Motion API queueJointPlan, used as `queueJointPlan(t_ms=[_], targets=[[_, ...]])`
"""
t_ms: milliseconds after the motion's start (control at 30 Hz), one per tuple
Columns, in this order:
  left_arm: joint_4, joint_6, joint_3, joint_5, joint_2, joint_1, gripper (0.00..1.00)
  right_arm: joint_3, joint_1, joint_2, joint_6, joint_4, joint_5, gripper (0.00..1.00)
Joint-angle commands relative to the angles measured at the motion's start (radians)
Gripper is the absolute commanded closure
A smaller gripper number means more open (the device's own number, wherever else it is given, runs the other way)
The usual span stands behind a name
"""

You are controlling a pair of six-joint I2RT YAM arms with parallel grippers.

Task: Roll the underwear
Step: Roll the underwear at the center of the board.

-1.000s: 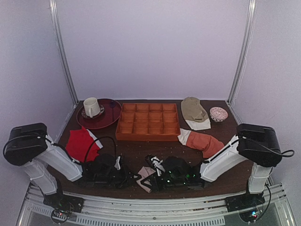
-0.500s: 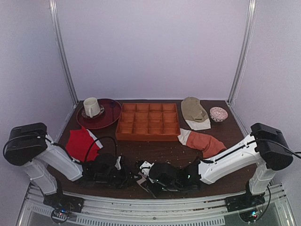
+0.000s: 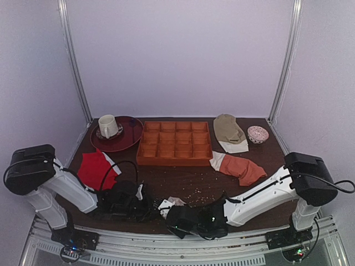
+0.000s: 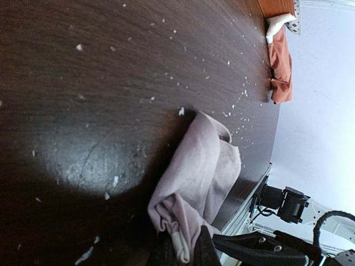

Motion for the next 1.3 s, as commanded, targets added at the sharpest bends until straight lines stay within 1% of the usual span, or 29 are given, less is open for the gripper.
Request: queueJointPlan(t_ms=[0, 233, 333, 367, 500, 533, 600, 633, 767, 867, 967, 1067, 1200, 1267], targets=[[-0.017, 0.01, 0.005, 0.0, -0.019, 0.003, 1.0, 0.013, 0.029, 0.052, -0.001, -0.038, 0.046, 0.67], [-0.015, 0.004, 0.004, 0.0, -0.016, 0.003, 1.0, 0.044, 0.079, 0.109, -0.01, -0.081, 0.147, 0.85], [-0.011, 0.002, 0.004, 0.0, -0.013, 0.003, 1.0, 0.049, 0.091, 0.131, 0.001, -0.091, 0.17, 0.95], [-0.011, 0.002, 0.004, 0.001, -0.014, 0.003, 1.0, 0.045, 0.092, 0.132, 0.005, -0.089, 0.171, 1.0], [-0.01, -0.001, 0.002, 0.0, -0.022, 0.003, 1.0, -0.005, 0.092, 0.106, 0.014, -0.033, 0.165, 1.0], [-0.011, -0.002, -0.001, -0.001, -0.029, 0.005, 0.94, -0.024, 0.09, 0.095, 0.02, -0.012, 0.161, 1.0], [-0.014, -0.005, -0.011, -0.007, -0.05, 0.014, 0.77, -0.084, 0.082, 0.061, 0.022, 0.075, 0.124, 1.0], [-0.017, -0.004, -0.017, -0.01, -0.062, 0.019, 0.71, -0.116, 0.078, 0.036, 0.028, 0.116, 0.108, 1.0], [-0.104, 0.018, -0.02, -0.017, -0.142, 0.044, 0.61, -0.231, 0.045, -0.023, 0.092, 0.27, 0.039, 1.0], [-0.188, 0.041, -0.013, -0.03, -0.208, 0.056, 0.57, -0.301, 0.004, -0.048, 0.162, 0.379, -0.044, 1.0], [-0.246, 0.057, -0.01, -0.045, -0.27, 0.063, 0.56, -0.34, -0.03, -0.049, 0.228, 0.465, -0.129, 1.0], [-0.304, 0.071, -0.003, -0.057, -0.308, 0.063, 0.56, -0.367, -0.049, -0.038, 0.296, 0.531, -0.158, 1.0], [-0.329, 0.069, -0.011, -0.068, -0.338, 0.063, 0.56, -0.385, -0.065, -0.006, 0.39, 0.579, -0.197, 1.0], [-0.337, 0.068, -0.012, -0.069, -0.346, 0.063, 0.56, -0.411, -0.072, 0.007, 0.441, 0.628, -0.202, 1.0]])
